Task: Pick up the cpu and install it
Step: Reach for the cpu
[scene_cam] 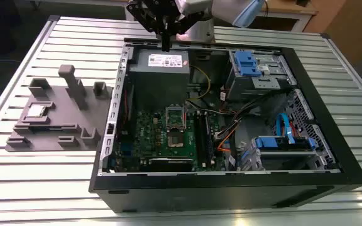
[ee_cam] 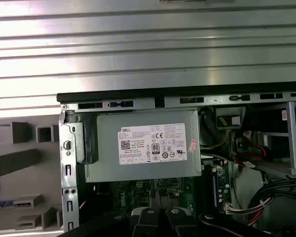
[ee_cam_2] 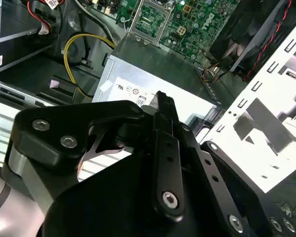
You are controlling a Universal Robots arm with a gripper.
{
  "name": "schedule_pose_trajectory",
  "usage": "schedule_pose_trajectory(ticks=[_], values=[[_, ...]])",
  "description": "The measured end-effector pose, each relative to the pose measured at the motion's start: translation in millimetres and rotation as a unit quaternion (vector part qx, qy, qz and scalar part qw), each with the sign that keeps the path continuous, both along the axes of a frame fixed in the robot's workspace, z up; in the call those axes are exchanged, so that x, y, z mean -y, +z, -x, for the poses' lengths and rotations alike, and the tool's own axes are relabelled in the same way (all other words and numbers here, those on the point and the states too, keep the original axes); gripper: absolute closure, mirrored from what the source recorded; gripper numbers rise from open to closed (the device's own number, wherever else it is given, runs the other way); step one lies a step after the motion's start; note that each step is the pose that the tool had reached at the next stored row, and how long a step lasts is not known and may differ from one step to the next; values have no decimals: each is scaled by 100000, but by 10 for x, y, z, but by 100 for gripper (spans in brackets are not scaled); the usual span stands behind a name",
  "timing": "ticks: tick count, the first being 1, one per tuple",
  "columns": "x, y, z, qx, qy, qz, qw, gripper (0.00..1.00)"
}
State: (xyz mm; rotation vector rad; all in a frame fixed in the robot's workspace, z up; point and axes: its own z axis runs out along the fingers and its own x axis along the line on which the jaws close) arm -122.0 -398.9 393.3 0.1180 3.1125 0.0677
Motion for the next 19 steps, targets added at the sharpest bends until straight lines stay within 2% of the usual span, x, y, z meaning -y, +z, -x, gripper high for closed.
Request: schedule_pose_trajectory(ticks=[12,19], values=[[0,0,2,-1,0,4,100000,90],[-1,0,59,-1,3,2,100000,90]])
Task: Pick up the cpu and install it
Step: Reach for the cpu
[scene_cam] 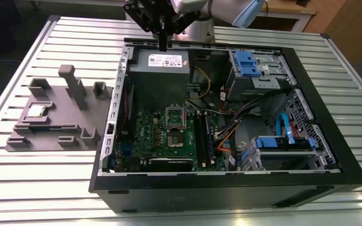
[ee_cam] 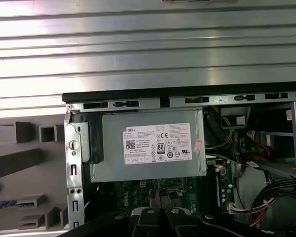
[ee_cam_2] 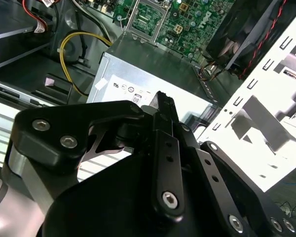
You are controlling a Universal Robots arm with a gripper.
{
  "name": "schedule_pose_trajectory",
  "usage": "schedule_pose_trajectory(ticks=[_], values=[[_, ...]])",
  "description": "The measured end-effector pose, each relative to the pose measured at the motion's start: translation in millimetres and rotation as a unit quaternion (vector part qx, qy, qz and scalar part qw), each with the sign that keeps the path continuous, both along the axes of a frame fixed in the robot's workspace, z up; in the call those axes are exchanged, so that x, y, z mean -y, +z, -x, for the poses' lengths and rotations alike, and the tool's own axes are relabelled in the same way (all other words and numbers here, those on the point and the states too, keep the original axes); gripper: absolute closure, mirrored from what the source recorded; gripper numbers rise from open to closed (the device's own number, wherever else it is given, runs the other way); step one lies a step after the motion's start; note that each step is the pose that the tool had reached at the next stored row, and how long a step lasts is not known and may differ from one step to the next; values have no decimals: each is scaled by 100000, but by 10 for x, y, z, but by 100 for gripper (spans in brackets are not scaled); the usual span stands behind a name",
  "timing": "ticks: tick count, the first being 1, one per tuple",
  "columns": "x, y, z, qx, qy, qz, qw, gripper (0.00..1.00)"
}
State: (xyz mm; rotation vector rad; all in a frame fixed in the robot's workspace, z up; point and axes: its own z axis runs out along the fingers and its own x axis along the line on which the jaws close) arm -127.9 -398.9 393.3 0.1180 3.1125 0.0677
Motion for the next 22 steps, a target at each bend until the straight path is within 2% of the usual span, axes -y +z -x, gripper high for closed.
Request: schedule_pose_trajectory(ticks=[10,22], values=[[1,0,7,0,-4,0,100000,90],[0,0,66,-2,-4,4,100000,90]])
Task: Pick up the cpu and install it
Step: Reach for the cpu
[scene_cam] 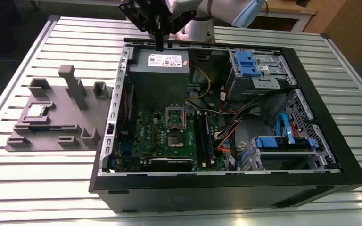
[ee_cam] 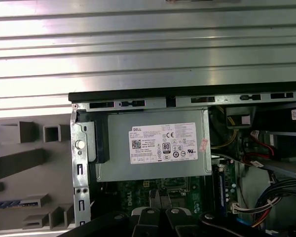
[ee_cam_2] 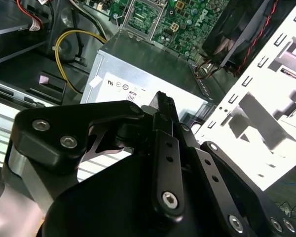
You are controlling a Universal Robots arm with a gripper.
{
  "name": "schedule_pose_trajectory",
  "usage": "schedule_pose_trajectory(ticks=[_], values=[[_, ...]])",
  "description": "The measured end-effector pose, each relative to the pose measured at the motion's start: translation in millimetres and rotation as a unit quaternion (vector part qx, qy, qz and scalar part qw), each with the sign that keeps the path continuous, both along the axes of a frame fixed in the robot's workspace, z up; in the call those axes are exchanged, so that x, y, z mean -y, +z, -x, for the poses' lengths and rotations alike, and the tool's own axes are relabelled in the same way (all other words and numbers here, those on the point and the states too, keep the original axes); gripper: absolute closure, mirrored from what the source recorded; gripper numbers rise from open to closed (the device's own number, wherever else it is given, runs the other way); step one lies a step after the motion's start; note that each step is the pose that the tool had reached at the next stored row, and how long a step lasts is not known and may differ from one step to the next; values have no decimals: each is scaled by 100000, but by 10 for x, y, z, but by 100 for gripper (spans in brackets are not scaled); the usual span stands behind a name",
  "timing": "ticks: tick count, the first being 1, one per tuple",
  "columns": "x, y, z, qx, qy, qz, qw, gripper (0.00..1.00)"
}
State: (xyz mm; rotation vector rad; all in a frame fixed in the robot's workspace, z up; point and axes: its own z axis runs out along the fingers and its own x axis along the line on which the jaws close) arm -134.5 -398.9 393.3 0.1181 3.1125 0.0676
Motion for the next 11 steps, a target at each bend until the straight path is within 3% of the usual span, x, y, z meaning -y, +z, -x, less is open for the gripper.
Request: schedule_pose_trajectory(ticks=[11], values=[[0,0,34,2,5,-4,100000,90]])
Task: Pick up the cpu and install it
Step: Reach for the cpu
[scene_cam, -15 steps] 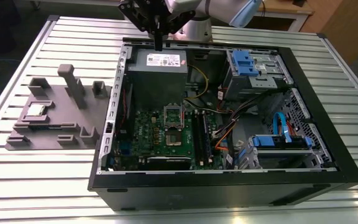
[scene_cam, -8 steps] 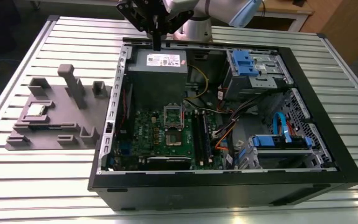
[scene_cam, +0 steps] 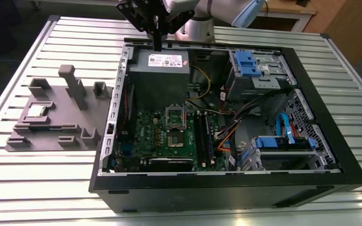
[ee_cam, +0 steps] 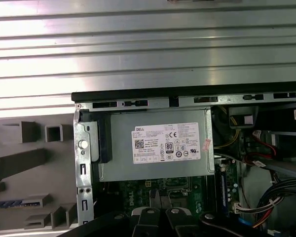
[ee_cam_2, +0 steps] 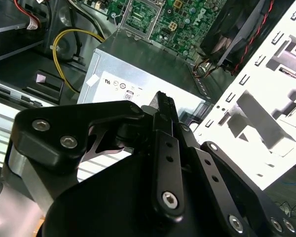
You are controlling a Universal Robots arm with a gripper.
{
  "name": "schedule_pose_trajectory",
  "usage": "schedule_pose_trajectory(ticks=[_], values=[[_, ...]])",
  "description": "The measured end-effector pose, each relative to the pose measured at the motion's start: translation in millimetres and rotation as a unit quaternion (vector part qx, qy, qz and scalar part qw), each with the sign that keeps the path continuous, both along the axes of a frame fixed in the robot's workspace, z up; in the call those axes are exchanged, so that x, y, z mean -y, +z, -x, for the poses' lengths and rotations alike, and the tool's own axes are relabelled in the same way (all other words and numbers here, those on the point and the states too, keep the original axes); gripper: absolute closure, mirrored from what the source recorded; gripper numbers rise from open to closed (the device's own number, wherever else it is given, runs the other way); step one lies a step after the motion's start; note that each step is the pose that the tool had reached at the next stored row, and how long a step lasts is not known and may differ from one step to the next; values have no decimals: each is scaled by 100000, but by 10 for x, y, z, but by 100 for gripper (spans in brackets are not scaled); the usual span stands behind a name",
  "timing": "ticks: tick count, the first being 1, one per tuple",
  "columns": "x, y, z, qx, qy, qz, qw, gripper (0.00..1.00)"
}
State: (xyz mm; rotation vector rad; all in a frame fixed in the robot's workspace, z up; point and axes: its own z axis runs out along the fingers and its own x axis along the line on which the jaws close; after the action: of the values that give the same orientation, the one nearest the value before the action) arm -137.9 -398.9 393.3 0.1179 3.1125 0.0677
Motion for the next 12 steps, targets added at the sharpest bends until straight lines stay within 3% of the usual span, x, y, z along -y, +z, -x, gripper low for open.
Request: schedule_pose_trajectory(ticks=[12], values=[[0,-3,57,-8,-8,2,100000,90]])
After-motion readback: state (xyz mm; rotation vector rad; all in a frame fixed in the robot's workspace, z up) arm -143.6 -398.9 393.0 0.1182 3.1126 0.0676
